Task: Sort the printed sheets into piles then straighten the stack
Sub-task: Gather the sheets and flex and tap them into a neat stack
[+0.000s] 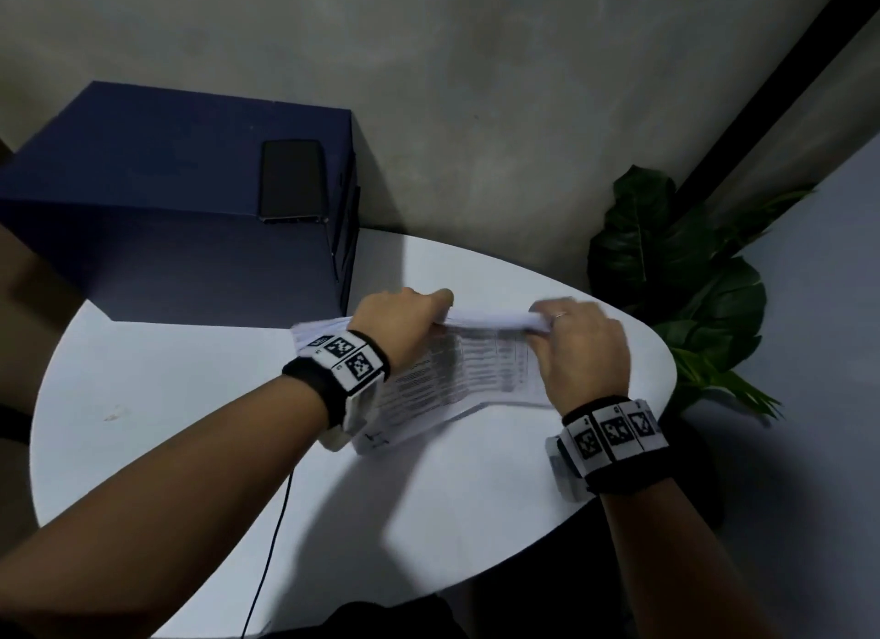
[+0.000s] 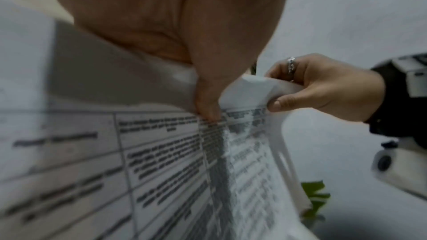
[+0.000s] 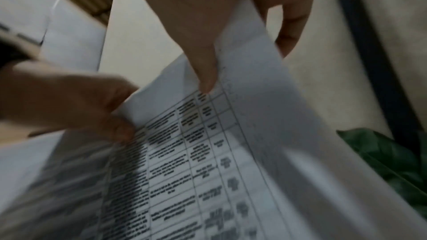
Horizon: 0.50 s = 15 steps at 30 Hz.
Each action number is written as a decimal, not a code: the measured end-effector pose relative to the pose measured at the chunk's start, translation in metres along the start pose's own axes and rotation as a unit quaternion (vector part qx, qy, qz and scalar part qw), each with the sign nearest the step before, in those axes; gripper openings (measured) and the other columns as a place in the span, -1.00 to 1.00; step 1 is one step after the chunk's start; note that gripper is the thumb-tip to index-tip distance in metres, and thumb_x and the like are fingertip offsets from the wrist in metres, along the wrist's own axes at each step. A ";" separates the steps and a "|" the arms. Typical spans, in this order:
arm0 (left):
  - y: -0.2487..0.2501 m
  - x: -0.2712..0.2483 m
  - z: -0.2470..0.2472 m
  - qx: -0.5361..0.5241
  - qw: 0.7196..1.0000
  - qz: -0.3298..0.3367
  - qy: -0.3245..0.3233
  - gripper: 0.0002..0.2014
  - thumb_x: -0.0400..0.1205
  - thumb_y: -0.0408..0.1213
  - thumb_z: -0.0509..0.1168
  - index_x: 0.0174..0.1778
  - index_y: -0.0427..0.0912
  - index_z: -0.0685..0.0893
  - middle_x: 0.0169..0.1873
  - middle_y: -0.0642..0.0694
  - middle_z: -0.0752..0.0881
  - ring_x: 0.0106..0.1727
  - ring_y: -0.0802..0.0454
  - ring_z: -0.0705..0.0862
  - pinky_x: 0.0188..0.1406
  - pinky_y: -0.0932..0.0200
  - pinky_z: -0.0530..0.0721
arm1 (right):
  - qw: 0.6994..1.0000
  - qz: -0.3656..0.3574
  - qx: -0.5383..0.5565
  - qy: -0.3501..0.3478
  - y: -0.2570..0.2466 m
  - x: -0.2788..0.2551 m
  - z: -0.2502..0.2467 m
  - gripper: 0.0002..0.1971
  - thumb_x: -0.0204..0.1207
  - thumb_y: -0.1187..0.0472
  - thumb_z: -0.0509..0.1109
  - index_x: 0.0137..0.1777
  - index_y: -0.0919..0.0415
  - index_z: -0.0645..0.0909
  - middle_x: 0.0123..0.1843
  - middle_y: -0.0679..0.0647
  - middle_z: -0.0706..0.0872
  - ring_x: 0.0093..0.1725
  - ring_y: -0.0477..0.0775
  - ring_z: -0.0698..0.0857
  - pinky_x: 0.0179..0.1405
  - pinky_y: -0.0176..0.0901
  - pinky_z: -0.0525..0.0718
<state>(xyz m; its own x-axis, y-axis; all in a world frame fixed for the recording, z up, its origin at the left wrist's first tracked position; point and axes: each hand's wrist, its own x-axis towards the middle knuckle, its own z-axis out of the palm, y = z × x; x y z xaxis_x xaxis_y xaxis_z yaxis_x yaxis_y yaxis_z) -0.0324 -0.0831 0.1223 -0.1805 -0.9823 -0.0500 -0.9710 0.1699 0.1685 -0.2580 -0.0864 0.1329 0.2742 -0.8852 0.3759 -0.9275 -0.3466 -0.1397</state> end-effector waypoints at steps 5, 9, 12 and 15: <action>-0.022 -0.019 -0.015 -0.315 0.934 -0.049 0.162 -0.87 0.59 -0.22 0.44 -0.11 -0.09 0.61 -0.28 -0.13 0.75 -0.18 -0.20 0.72 -0.32 0.09 0.50 | 0.900 0.256 0.327 0.134 0.010 0.008 -0.015 0.22 0.21 0.16 0.70 0.69 0.03 -0.12 0.70 0.07 0.10 0.67 0.04 0.16 0.67 0.08 0.21; -0.027 -0.018 -0.012 -0.525 0.838 -0.039 0.141 -0.74 0.59 -0.44 0.45 0.19 -0.33 0.64 0.01 -0.33 0.77 -0.03 0.02 0.73 0.00 0.11 0.69 | 0.758 0.285 0.584 0.053 0.006 0.020 -0.005 -0.10 0.16 0.12 0.76 0.50 -0.06 0.40 0.40 -0.11 0.64 0.40 -0.10 0.61 0.46 0.13 0.54; -0.018 -0.022 -0.003 -0.486 0.854 -0.052 0.178 -0.70 0.68 -0.50 0.31 0.30 -0.21 0.48 -0.02 0.11 0.67 -0.04 0.56 0.65 -0.06 0.57 0.54 | 0.769 0.237 0.587 0.086 -0.004 0.023 -0.012 -0.62 0.30 0.33 0.66 -0.07 -0.21 0.76 -0.06 -0.30 0.83 0.03 -0.28 0.77 0.09 -0.22 0.69; -0.016 -0.035 0.016 -0.438 0.873 -0.060 0.208 -0.78 0.76 -0.31 0.21 0.29 -0.21 0.39 0.01 0.02 0.61 -0.06 0.39 0.60 -0.06 0.38 0.56 | 0.767 0.226 0.590 0.116 -0.010 0.010 -0.006 -0.71 0.28 0.38 0.66 -0.15 -0.05 0.79 -0.16 -0.18 0.86 -0.06 -0.13 0.83 -0.08 -0.30 0.75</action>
<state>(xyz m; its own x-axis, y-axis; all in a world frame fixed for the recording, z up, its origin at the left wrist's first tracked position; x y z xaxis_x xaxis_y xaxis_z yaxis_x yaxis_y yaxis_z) -0.0130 -0.0505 0.1058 0.1634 -0.9637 0.2112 -0.4542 0.1165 0.8833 -0.2478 -0.0899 0.1440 -0.1876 -0.9659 0.1786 -0.0023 -0.1814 -0.9834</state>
